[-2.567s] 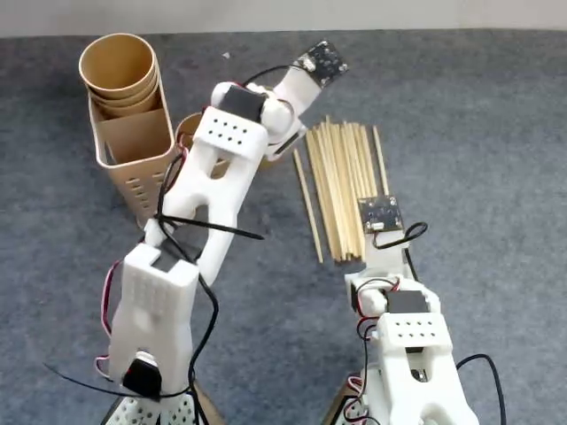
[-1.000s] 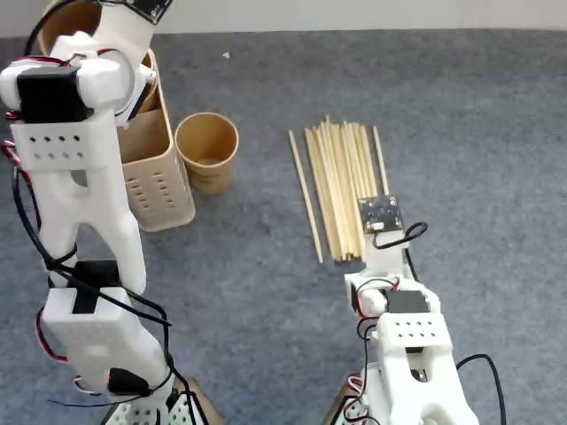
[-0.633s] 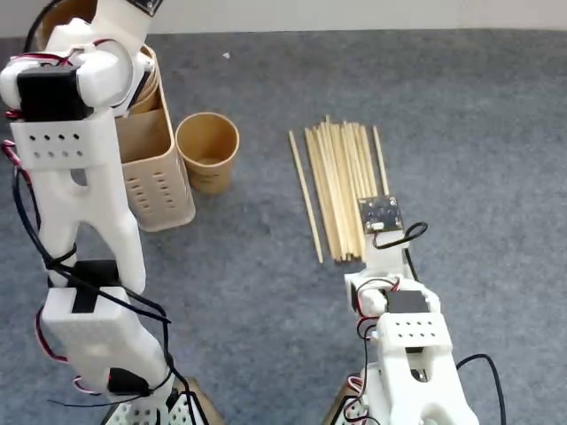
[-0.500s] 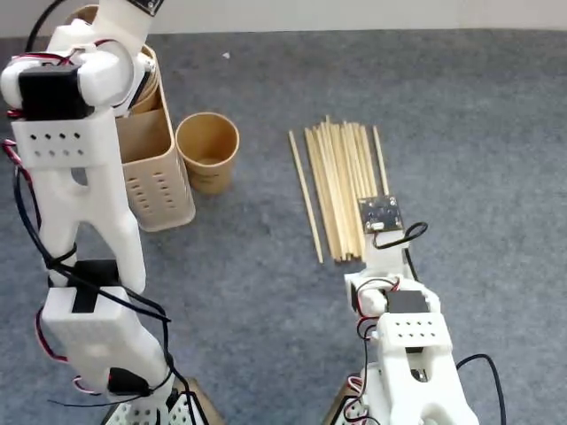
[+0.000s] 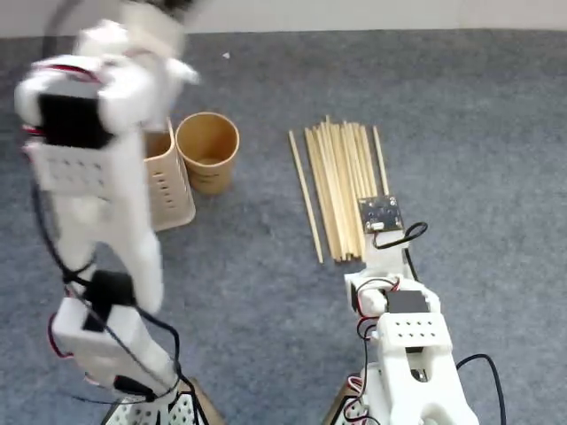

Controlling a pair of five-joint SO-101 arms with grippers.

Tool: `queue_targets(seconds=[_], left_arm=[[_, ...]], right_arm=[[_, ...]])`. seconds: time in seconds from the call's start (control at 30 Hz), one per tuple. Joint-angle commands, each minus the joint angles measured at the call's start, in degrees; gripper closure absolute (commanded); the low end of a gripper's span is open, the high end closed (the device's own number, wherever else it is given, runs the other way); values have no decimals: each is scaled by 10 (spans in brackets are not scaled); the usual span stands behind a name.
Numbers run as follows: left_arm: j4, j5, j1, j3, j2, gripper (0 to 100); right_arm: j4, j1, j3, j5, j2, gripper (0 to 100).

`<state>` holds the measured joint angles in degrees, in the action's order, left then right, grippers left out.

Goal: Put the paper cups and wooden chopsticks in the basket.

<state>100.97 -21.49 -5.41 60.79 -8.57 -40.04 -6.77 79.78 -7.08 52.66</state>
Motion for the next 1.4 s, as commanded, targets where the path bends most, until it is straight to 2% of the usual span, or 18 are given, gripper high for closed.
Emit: queue_targets(seconds=[0.0,0.1,0.2,0.43,0.8,0.9,1.1,1.37], left_arm=[[7,33,-53,-109,28,857],[3,37,-63,-233,-5,857],[-34,38,-46,-284,-42,857],[-55,36,-15,-269,-86,857],[-60,36,-18,-269,-164,857],[-87,36,-14,-270,-186,858],[-136,25,-12,-269,-232,995],[-135,9,-12,-259,-228,985]], right_arm=[[8,-2,-3,2,0,893],[8,-2,-3,2,0,893],[8,-2,-3,2,0,893],[8,-2,-3,2,0,893],[8,-2,-3,2,-1,893],[8,-2,-3,2,-1,893],[8,-2,-3,2,-1,893],[8,-2,-3,2,-1,893]])
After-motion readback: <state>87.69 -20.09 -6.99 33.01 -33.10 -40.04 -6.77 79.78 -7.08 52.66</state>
